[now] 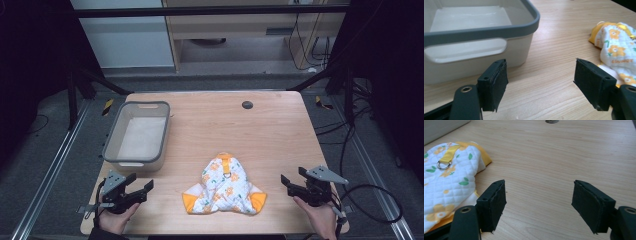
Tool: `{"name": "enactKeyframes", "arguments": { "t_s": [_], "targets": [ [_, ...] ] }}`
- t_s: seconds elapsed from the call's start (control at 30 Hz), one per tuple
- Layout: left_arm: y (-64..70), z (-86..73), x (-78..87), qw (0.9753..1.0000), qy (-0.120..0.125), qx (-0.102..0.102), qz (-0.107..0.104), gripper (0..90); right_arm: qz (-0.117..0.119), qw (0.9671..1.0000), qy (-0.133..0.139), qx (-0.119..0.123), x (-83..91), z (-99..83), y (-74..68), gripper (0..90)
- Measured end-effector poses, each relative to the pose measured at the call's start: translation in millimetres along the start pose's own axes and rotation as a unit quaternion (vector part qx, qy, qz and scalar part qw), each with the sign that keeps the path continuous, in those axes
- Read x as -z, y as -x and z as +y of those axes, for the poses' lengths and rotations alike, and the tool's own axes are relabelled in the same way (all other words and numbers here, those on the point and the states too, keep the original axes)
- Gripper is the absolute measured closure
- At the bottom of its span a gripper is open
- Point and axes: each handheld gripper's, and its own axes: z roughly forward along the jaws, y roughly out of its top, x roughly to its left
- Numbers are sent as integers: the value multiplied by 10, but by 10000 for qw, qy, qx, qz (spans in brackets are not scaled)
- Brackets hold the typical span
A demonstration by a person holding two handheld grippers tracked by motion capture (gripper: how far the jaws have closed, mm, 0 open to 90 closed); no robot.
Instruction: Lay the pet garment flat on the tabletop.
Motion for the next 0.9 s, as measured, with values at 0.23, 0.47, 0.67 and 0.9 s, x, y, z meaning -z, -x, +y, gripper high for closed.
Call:
{"name": "enactKeyframes", "arguments": {
  "t_s": [0.23,0.47,0.67,0.9],
  "targets": [
    [30,128,-24,9999,65,-91,-55,259,121,9999,13,30,-6,91,-16,292],
    [128,256,-20,9995,148,-215,-152,282,162,9998,85,108,1,223,-16,294],
    [247,444,-96,9985,246,-369,-311,313,214,9995,185,128,-26,349,-59,306],
    [393,574,-229,9972,266,-519,-465,326,367,9984,267,323,-90,526,-172,321]
  ]
}}
